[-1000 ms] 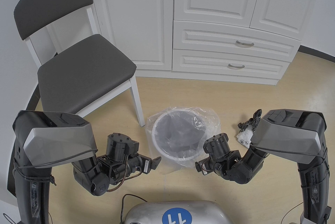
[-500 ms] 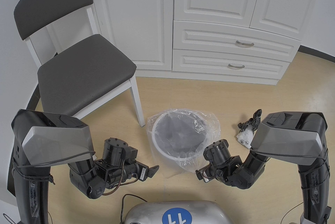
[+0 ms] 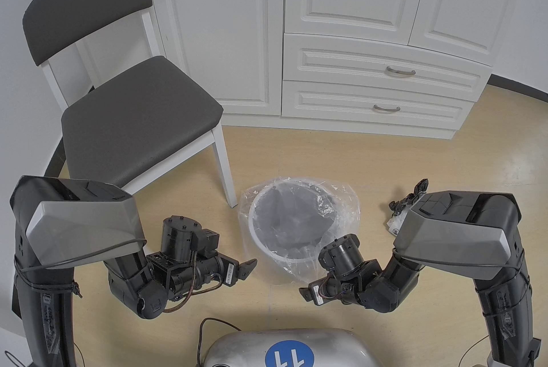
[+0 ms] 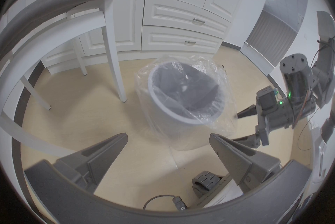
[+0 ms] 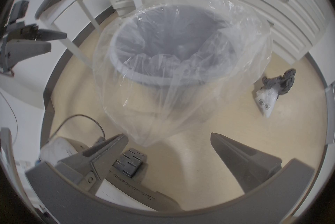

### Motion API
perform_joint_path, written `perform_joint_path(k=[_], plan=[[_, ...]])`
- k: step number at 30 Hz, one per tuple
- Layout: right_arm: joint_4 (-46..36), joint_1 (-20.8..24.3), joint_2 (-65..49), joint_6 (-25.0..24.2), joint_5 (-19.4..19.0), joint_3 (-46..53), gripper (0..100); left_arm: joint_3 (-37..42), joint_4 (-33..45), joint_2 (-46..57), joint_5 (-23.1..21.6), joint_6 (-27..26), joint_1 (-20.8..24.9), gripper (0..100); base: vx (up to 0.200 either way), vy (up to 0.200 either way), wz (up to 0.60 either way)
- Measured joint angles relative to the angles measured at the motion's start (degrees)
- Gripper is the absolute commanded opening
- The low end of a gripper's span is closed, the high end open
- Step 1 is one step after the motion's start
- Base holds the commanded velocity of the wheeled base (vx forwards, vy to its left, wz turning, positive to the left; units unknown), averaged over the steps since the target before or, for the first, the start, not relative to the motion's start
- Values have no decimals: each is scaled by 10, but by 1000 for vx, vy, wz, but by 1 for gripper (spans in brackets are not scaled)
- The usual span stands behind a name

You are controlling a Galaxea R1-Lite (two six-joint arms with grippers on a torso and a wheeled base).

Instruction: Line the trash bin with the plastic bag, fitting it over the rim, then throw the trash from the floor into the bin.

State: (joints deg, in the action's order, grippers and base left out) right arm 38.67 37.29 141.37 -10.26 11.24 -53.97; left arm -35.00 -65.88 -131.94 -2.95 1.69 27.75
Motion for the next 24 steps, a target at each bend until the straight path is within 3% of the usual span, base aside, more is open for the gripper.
perform_joint_path(k=[5,11,15,19,24], plan=[[-51,24,11,-69,-24,-45,100,-18,-3,0,4,8,6,100,0,0,0],[-62,45,2,-94,-44,-58,100,-71,4,-19,23,32,24,100,0,0,0],[-63,55,-18,-89,-44,-39,100,-118,35,-40,39,35,33,100,0,0,0],[-63,58,-56,-63,-42,-12,100,-155,118,-55,55,34,36,100,0,0,0],[-60,32,-109,-34,-20,7,100,-174,155,-62,83,33,32,100,0,0,0]])
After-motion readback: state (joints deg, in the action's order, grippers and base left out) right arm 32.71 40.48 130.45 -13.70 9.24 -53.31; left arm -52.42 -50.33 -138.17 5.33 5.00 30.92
